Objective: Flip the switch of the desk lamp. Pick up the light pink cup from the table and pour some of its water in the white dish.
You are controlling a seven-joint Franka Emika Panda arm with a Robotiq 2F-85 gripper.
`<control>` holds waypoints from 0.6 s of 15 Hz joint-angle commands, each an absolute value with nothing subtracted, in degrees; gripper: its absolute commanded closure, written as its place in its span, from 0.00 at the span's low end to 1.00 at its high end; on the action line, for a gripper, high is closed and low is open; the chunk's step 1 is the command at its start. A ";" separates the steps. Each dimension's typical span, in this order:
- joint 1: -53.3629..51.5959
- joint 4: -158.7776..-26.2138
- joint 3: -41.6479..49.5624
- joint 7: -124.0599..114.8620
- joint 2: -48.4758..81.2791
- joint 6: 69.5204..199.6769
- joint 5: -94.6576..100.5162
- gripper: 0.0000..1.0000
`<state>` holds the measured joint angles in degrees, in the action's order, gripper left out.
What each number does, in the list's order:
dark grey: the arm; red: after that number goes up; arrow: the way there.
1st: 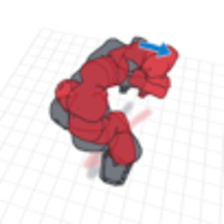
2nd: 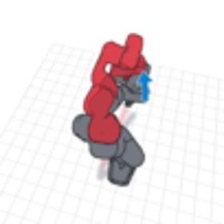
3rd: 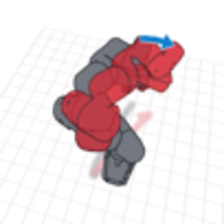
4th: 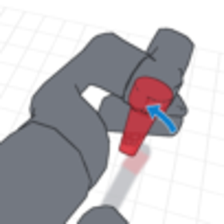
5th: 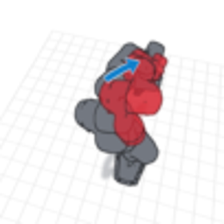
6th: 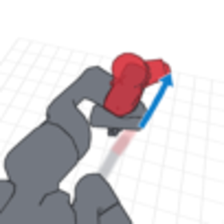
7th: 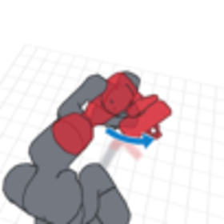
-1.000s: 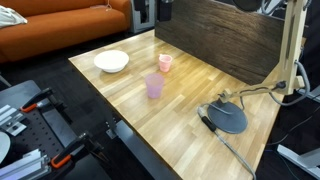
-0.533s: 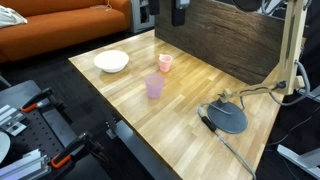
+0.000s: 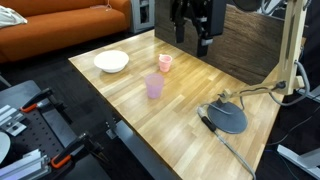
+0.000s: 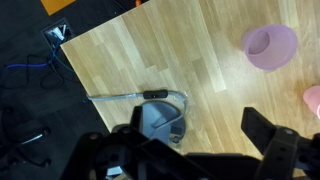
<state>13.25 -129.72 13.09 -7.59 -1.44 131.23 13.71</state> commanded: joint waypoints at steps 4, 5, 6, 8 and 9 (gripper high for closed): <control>13.32 -129.38 13.05 -7.59 -1.68 131.10 13.69 0.00; 13.36 -129.22 13.09 -8.10 -1.47 131.25 13.94 0.00; 13.43 -128.84 13.19 -8.01 -0.79 131.52 13.75 0.00; 13.66 -127.27 13.57 -7.46 1.82 132.51 11.76 0.00; 13.81 -126.17 13.83 -7.71 3.48 132.36 10.49 0.00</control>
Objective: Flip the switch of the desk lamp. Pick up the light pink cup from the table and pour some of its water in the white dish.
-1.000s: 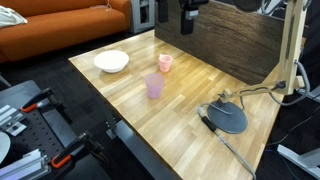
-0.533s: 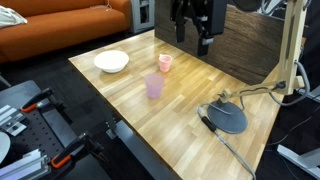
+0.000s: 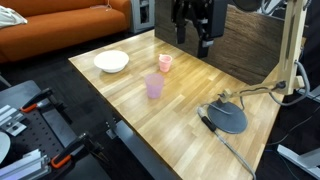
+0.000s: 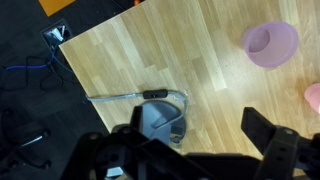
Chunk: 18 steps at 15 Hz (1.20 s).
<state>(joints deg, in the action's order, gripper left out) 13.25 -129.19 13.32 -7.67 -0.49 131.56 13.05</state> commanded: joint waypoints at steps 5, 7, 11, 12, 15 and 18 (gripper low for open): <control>14.12 -120.98 15.40 -8.57 11.69 133.34 9.15 0.00; 14.22 -118.96 15.96 -8.69 15.24 134.62 9.20 0.00; 13.72 -120.68 15.96 -7.98 13.87 133.98 9.19 0.00; 13.67 -120.67 15.93 -7.98 13.55 133.94 9.19 0.00; 13.68 -120.68 15.93 -7.98 13.43 133.93 9.19 0.00; 14.05 -119.84 15.77 -7.53 14.31 133.11 7.96 0.00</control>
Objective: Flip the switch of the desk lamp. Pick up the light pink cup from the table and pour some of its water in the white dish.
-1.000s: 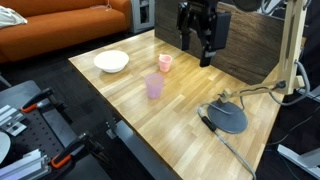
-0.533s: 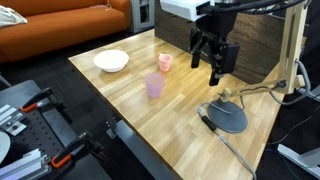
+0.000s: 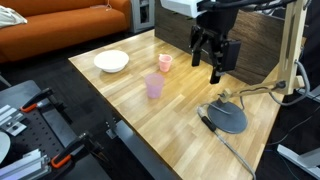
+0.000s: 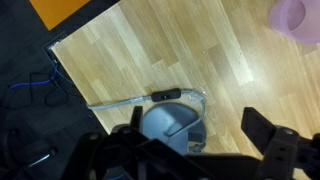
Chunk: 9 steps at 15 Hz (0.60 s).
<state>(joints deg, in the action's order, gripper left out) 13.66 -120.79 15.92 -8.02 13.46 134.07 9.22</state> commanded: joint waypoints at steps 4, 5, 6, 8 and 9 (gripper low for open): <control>15.66 -117.20 15.93 -6.26 18.11 132.09 3.98 0.00; 16.07 -116.51 16.23 -6.62 19.24 132.32 3.49 0.00; 16.52 -115.74 16.41 -6.63 20.37 132.58 3.05 0.00; 17.18 -114.23 16.75 -6.85 22.86 133.67 2.97 0.00; 17.53 -113.25 16.65 -6.72 24.30 134.08 2.56 0.00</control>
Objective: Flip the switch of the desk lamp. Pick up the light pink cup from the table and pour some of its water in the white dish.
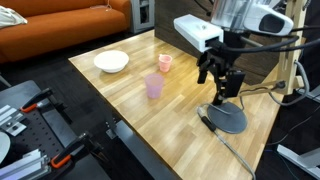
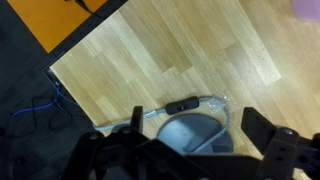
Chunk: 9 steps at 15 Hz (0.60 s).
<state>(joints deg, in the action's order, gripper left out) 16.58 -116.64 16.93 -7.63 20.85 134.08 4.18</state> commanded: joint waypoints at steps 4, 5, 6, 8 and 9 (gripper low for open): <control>17.01 -113.20 17.03 -7.56 25.49 134.09 3.69 0.00; 17.02 -112.78 17.02 -7.56 25.83 134.08 3.68 0.00; 17.03 -112.65 17.02 -7.56 25.86 134.08 3.68 0.00; 17.03 -112.54 17.02 -7.56 25.86 134.08 3.68 0.00; 17.03 -112.54 17.02 -7.56 25.86 134.08 3.68 0.00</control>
